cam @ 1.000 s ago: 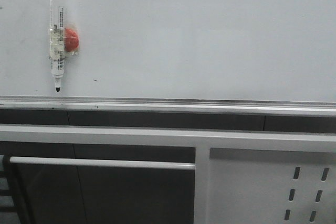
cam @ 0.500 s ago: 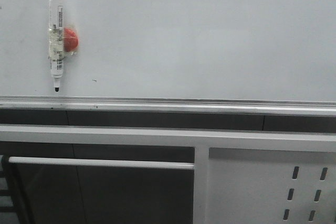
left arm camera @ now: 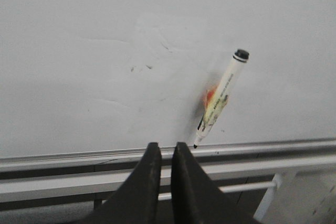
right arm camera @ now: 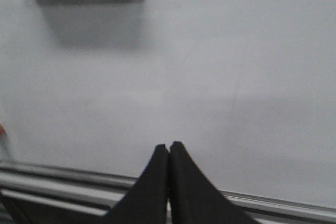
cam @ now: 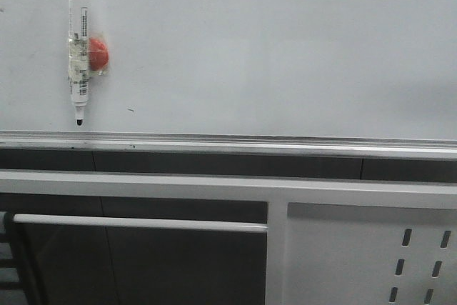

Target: Write number 1 on whiteboard

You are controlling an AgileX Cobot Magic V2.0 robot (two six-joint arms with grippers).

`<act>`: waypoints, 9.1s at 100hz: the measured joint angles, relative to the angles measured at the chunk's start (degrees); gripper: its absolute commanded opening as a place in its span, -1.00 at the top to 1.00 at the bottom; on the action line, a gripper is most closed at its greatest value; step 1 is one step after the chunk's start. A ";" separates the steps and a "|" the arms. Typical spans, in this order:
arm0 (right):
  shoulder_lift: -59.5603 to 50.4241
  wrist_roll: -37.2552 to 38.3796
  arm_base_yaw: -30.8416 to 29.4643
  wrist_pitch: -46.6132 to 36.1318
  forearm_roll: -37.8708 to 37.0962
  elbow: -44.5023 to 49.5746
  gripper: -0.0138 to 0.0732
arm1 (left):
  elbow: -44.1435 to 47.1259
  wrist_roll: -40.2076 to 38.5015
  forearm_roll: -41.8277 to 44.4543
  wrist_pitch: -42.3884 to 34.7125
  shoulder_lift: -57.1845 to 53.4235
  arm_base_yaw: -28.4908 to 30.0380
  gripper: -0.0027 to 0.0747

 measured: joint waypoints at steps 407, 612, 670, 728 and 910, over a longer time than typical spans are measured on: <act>49.27 -70.20 31.56 2.74 46.83 -22.18 -0.07 | -14.86 -8.23 39.10 -10.82 44.05 -53.29 0.98; 48.00 -71.40 32.44 -3.17 53.87 -20.85 0.84 | -14.76 -8.80 18.12 -12.48 25.06 -53.32 0.04; 27.64 -71.40 32.44 -20.16 47.52 -3.27 0.84 | -7.16 -19.62 27.44 -6.84 -7.34 -33.42 0.63; 39.56 -71.40 34.86 -26.43 39.01 -7.59 0.84 | -5.41 -23.18 27.54 0.60 -9.67 -17.83 0.98; 57.84 -71.04 43.61 -61.99 30.94 -8.77 0.84 | -3.28 -23.18 26.04 -0.40 -9.67 -17.83 0.98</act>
